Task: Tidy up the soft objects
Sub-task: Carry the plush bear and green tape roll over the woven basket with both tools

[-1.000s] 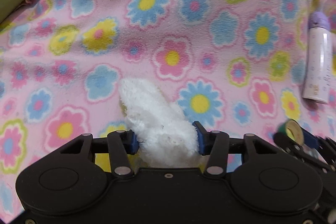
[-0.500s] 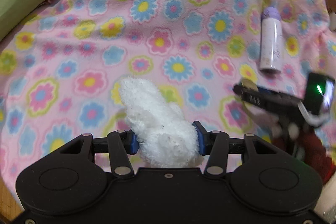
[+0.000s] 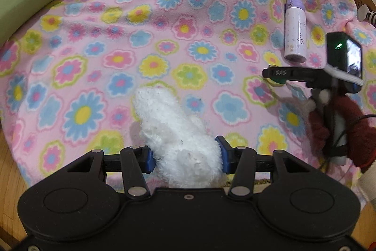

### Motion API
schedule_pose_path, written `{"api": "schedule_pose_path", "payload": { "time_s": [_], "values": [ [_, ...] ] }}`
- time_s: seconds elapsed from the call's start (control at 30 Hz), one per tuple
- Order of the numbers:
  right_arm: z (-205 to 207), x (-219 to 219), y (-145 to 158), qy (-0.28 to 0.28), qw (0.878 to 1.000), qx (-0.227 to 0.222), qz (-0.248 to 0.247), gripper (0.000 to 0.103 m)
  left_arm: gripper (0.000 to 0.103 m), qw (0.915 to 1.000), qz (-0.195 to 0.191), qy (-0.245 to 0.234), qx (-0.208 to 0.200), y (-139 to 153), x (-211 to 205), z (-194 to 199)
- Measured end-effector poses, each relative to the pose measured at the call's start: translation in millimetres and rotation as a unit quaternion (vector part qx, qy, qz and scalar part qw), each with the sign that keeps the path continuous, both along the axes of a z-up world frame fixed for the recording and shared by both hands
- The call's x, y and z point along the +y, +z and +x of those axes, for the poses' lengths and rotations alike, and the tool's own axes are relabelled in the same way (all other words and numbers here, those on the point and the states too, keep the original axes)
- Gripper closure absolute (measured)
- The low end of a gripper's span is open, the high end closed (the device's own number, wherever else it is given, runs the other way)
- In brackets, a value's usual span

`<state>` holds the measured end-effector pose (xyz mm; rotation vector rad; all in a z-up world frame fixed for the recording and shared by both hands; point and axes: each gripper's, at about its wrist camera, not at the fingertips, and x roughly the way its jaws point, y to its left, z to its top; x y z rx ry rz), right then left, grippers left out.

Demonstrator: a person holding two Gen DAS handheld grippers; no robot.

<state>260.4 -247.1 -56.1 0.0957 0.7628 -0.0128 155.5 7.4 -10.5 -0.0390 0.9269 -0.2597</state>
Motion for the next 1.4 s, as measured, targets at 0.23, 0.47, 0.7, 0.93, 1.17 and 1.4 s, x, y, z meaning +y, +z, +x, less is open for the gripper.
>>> {"api": "schedule_pose_path", "payload": {
  "time_s": [0.23,0.47,0.7,0.93,1.17,1.4],
  "values": [
    [-55.0,-5.8,61.1,-0.001,1.0,-0.019,0.025,0.056,0.054,0.9999,-0.006,-0.011,-0.01,11.1,0.1,-16.5],
    [-143.9,1.8,111.3,0.012,0.997,-0.031,0.069,0.056,0.054,0.9991,-0.019,-0.036,-0.011,29.7,-4.0,-48.9],
    [-235.0,13.6,117.7,0.029,0.994,-0.023,0.103,0.056,0.054,0.997,-0.028,-0.069,-0.022,47.5,-9.3,-91.2],
    [-297.3,23.5,102.5,0.03,0.993,-0.001,0.111,0.056,0.054,0.995,-0.044,-0.089,-0.011,49.2,-11.3,-125.9],
    [-332.7,27.3,85.5,0.031,0.99,0.023,0.132,0.055,0.054,0.994,-0.056,-0.094,0.006,44.3,-8.6,-149.8],
    [-338.0,35.4,84.6,0.042,0.989,0.029,0.141,0.055,0.054,0.9926,-0.082,-0.087,0.023,43.8,-2.0,-137.8]
  ]
}}
